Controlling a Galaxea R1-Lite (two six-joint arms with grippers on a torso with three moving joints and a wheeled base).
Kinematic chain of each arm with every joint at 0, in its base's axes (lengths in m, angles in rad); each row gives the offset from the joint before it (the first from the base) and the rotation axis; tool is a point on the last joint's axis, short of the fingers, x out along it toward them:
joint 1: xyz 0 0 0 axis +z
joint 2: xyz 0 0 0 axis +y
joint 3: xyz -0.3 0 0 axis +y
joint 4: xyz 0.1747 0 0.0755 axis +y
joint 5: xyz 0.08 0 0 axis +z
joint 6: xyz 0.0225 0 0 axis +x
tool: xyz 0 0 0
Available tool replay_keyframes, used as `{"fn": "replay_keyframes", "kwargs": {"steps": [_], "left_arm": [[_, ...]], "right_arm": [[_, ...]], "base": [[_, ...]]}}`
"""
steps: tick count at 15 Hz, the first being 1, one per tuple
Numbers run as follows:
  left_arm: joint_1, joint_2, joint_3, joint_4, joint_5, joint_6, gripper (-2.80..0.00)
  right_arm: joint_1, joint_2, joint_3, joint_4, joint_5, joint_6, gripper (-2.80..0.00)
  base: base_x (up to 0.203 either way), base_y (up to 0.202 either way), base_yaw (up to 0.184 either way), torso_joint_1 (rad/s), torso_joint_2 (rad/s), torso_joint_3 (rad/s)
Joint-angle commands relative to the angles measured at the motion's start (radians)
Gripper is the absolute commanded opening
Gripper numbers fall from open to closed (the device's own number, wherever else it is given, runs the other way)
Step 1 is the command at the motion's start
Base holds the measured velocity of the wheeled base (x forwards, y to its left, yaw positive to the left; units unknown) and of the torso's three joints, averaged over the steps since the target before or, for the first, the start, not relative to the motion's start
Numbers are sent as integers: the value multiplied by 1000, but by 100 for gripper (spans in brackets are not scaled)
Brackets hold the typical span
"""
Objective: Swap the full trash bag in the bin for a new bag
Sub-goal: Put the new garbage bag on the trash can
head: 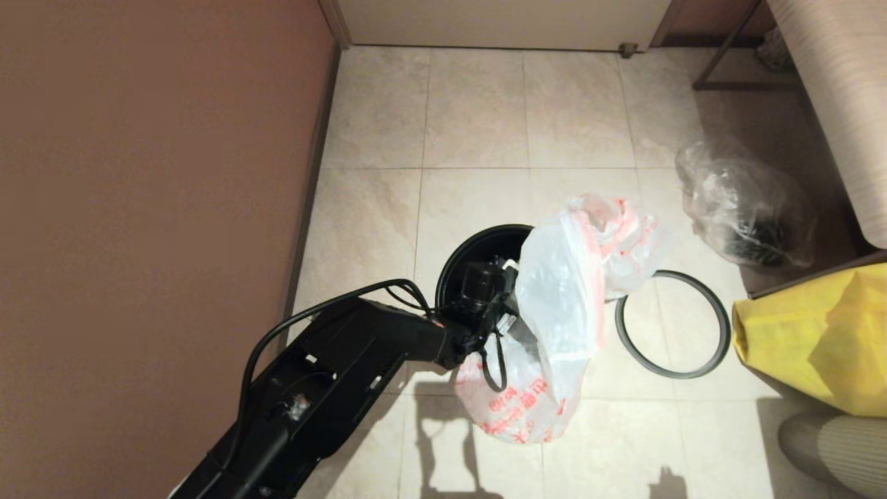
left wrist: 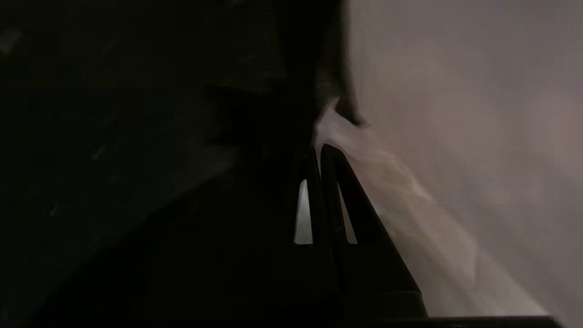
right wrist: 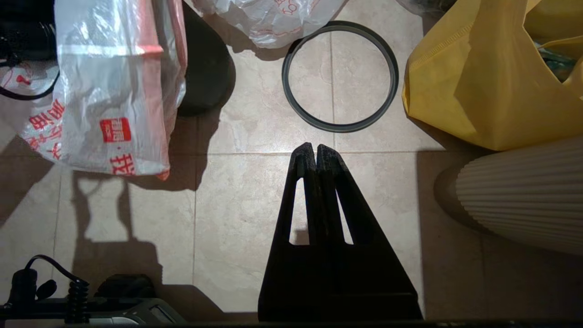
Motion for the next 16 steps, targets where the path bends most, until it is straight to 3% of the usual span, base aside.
{"fn": "replay_keyframes", "kwargs": {"steps": [1,3,7,12,16], "left_arm": [[-15,13,0,1,21,16,-280],[-42,-1,1,-8,28,4,-280],[-107,-85,2,-2,58,-91,-280],[-175,-154,22,19,111,-143,-280],[-189,-261,90,112,122,-260,-280]], "right_arm": [[0,2,0,0,0,1,-280],[0,2,0,0,0,1,-280],[0,2,0,0,0,-1,-280],[0,2,0,0,0,0,-280],[0,2,0,0,0,0,-280]], "base": [[0,0,0,0,0,0],[0,0,0,0,0,0],[0,0,0,0,0,0],[0,0,0,0,0,0],[0,0,0,0,0,0]]}}
